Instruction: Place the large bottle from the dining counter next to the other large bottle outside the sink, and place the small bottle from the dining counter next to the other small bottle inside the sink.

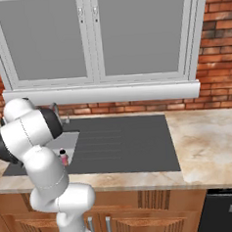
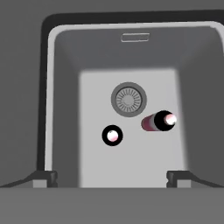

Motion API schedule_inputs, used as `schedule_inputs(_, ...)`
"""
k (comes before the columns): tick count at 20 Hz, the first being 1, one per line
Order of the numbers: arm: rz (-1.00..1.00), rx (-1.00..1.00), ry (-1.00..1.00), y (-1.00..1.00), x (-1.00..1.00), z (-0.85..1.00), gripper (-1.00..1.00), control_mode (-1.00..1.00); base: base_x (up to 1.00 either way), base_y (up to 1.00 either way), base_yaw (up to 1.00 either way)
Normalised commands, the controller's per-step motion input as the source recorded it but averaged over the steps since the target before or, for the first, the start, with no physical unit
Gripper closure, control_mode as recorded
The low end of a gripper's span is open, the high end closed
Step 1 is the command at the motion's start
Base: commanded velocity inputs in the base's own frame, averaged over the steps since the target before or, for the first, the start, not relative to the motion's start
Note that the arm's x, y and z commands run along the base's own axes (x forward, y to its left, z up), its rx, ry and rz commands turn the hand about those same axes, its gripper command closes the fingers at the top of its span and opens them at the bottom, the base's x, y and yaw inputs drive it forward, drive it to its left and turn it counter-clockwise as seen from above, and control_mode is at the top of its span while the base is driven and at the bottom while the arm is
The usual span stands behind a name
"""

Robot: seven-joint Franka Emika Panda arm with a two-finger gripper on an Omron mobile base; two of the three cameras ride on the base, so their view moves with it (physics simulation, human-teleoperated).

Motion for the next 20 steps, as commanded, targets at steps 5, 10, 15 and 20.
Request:
schedule_inputs(5,0.0,0.0,0.0,0.0,0.0,0.28,-1.0,-1.0,0.0,0.0,0.0)
schedule_inputs(10,0.0,0.0,0.0,0.0,0.0,0.19,-1.0,-1.0,0.0,0.0,0.0)
schedule_inputs(15,0.0,0.0,0.0,0.0,0.0,0.29,-1.0,-1.0,0.0,0.0,0.0)
schedule_inputs(20,0.0,0.0,0.0,0.0,-0.01,0.43,-1.0,-1.0,0.0,0.0,0.0)
